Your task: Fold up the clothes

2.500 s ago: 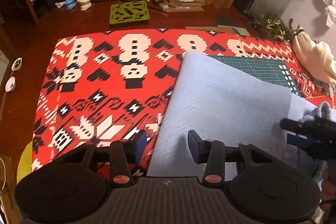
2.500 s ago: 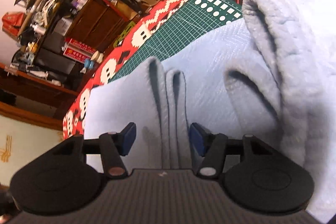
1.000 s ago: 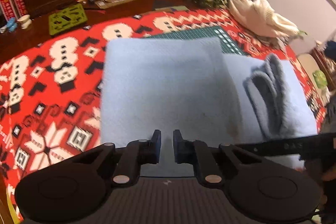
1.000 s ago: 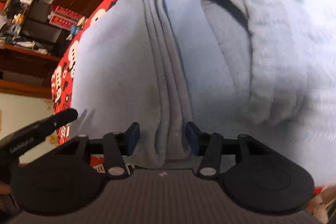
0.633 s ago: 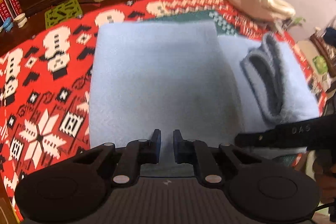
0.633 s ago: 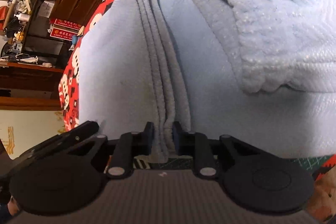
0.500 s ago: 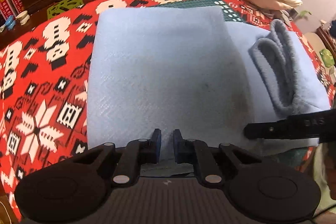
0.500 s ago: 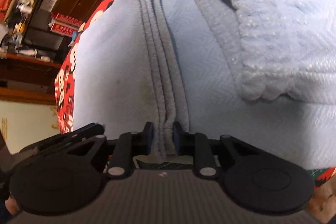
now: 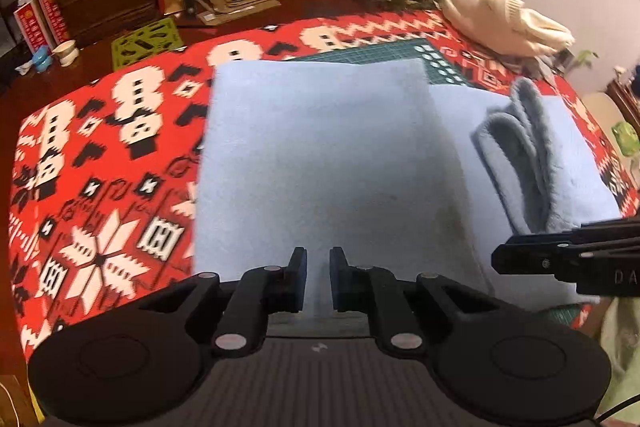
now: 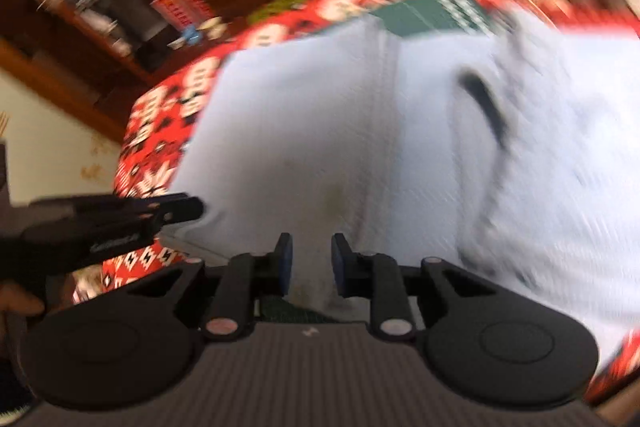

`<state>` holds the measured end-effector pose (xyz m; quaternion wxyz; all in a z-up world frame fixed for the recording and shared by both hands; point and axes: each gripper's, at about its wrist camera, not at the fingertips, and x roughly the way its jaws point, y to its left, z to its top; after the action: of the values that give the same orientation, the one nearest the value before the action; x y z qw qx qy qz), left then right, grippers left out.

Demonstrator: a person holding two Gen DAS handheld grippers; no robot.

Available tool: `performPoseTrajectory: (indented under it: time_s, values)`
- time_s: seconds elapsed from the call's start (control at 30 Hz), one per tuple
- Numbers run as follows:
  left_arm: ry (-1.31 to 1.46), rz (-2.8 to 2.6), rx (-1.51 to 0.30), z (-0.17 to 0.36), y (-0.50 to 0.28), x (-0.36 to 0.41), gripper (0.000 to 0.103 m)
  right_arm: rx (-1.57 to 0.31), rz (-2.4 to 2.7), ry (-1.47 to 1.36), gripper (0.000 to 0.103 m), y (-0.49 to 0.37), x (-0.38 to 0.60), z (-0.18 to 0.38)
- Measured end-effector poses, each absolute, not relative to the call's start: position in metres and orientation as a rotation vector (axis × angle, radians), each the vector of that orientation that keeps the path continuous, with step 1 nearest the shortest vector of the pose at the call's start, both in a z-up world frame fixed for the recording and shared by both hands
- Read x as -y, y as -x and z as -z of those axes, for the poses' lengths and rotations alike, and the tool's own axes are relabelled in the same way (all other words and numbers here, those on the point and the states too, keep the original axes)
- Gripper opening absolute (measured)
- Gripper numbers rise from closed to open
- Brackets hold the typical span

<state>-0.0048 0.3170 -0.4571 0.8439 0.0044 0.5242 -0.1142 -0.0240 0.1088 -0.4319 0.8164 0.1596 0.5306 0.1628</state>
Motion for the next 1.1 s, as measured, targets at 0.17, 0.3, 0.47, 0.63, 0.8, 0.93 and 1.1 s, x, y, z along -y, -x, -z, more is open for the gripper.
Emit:
performPoseTrajectory:
  time_s: [0.17, 0.3, 0.47, 0.63, 0.8, 0.93, 1.1]
  values:
    - [0.054, 0.191, -1.138, 0.471, 0.009, -0.344, 0.005, -1.152, -0.42, -0.342, 0.024, 0.002, -0.146, 0.446]
    - [0.026, 0.201, -1.13, 0.488, 0.018, -0.347, 0.005, -1.195, -0.454, -0.243, 0.018, 0.001, -0.172, 0.468]
    - [-0.009, 0.22, -1.105, 0.493, 0.02, -0.345, 0.004, -1.167, -0.461, -0.171, 0.004, 0.016, -0.157, 0.471]
    - [-0.044, 0.255, -1.11, 0.482, 0.022, -0.357, 0.003, -1.194, -0.451, -0.214, 0.0, 0.024, -0.133, 0.475]
    - [-0.021, 0.238, -1.104, 0.489, 0.021, -0.363, 0.003, -1.2, -0.436, -0.214, 0.0, 0.024, -0.135, 0.475]
    - [-0.058, 0.224, -1.099, 0.493, 0.015, -0.355, 0.003, -1.208, -0.419, -0.246, 0.0, 0.025, -0.132, 0.476]
    - [-0.074, 0.224, -1.097, 0.474, 0.008, -0.349, 0.003, -1.196, -0.387, -0.233, 0.006, 0.017, -0.123, 0.452]
